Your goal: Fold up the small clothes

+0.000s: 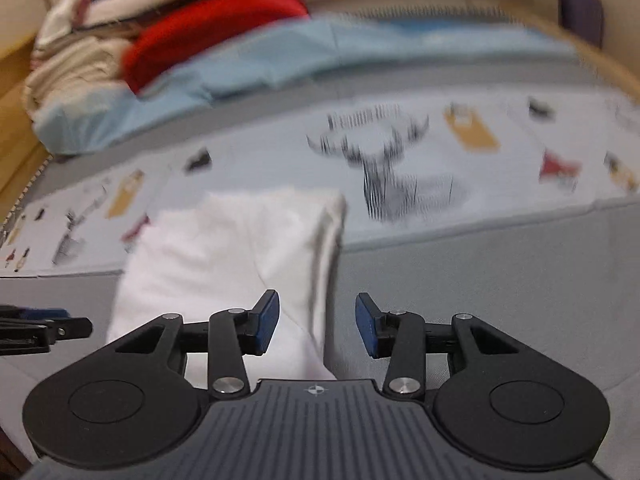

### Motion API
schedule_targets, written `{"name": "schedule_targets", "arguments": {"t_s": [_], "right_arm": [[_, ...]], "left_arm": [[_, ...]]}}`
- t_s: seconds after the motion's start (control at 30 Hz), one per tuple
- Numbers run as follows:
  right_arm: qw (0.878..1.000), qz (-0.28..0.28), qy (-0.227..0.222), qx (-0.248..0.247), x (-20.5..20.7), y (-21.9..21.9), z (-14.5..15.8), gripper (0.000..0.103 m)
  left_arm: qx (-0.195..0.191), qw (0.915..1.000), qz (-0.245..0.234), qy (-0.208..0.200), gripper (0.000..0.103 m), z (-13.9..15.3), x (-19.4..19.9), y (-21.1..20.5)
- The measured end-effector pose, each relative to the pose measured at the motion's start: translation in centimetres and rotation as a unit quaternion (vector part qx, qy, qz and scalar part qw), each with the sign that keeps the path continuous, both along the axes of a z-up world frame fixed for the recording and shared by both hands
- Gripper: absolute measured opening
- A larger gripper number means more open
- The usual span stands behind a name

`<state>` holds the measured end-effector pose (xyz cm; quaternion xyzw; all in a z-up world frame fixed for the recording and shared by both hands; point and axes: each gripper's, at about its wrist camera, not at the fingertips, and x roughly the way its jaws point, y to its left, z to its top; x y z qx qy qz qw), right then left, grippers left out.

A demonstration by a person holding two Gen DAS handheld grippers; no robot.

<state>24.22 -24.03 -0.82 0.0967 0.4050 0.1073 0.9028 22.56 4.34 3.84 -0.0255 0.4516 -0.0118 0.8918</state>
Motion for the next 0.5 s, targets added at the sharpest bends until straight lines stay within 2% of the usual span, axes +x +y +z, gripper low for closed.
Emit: {"name": "schedule_targets", "arguments": {"t_s": [0.07, 0.13, 0.2, 0.3, 0.4, 0.5], "right_arm": [[1.000, 0.000, -0.030, 0.008, -1.8, 0.0, 2.2, 0.045], [0.998, 0.008, -0.062, 0.004, -4.2, 0.1, 4.2, 0.050], [0.996, 0.015, -0.090, -0.003, -6.5, 0.2, 5.7, 0.062], [0.992, 0.023, -0.127, -0.013, -10.3, 0.1, 6.7, 0.066], [0.988, 0.005, -0.153, -0.031, -13.4, 0.1, 6.7, 0.065], [0.983, -0.018, -0.184, -0.015, -15.7, 0.2, 7.3, 0.063]], "left_arm": [[0.010, 0.9983, 0.021, -0.053, 0.091, 2.4, -2.8, -0.5], [0.014, 0.9956, 0.032, -0.086, 0.091, 3.9, -5.5, -1.1], [0.013, 0.9932, 0.042, -0.108, 0.094, 4.9, -8.2, -1.8], [0.021, 0.9913, 0.038, -0.125, 0.094, 5.7, -11.6, -3.4], [0.041, 0.9896, 0.016, -0.137, 0.094, 5.8, -14.7, -5.4], [0.046, 0.9883, 0.003, -0.145, 0.097, 4.6, -16.8, -6.6]]}}
